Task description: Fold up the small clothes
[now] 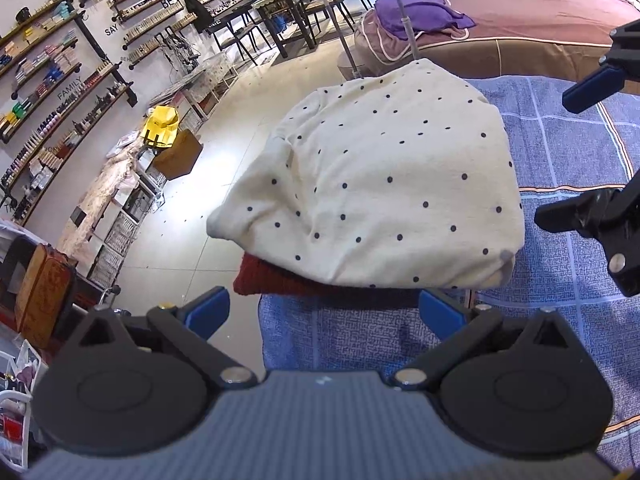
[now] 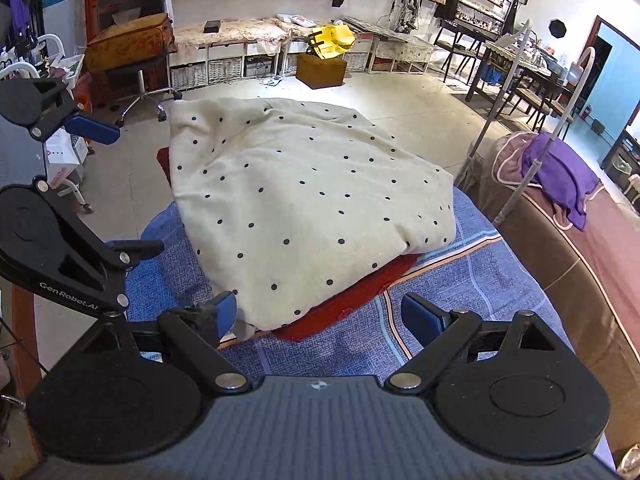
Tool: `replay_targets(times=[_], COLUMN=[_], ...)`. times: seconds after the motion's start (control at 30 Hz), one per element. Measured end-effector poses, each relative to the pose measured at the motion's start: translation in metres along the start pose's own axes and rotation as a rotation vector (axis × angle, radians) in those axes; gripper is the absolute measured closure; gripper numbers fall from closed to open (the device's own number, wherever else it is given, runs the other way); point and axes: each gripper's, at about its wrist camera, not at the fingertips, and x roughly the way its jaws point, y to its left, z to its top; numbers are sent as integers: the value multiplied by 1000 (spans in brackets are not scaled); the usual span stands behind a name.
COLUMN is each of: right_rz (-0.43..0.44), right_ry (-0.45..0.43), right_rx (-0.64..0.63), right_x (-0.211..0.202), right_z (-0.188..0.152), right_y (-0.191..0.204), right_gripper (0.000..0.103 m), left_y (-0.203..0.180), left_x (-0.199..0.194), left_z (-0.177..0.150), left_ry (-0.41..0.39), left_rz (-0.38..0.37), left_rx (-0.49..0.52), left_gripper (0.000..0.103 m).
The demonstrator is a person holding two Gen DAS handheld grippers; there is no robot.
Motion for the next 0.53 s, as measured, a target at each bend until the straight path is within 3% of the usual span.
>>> replay_targets(times=[0.53], right_rz=[-33], right_ry=[35], right_rx=[12], right_x=[9], right_z=[1], right_y=[-5], right_gripper=[0], left_y=[1], left_x=[-2], left_z=[1], left_ry=[-23], left_rz=[-9], left_rx=[11], left_gripper=[0])
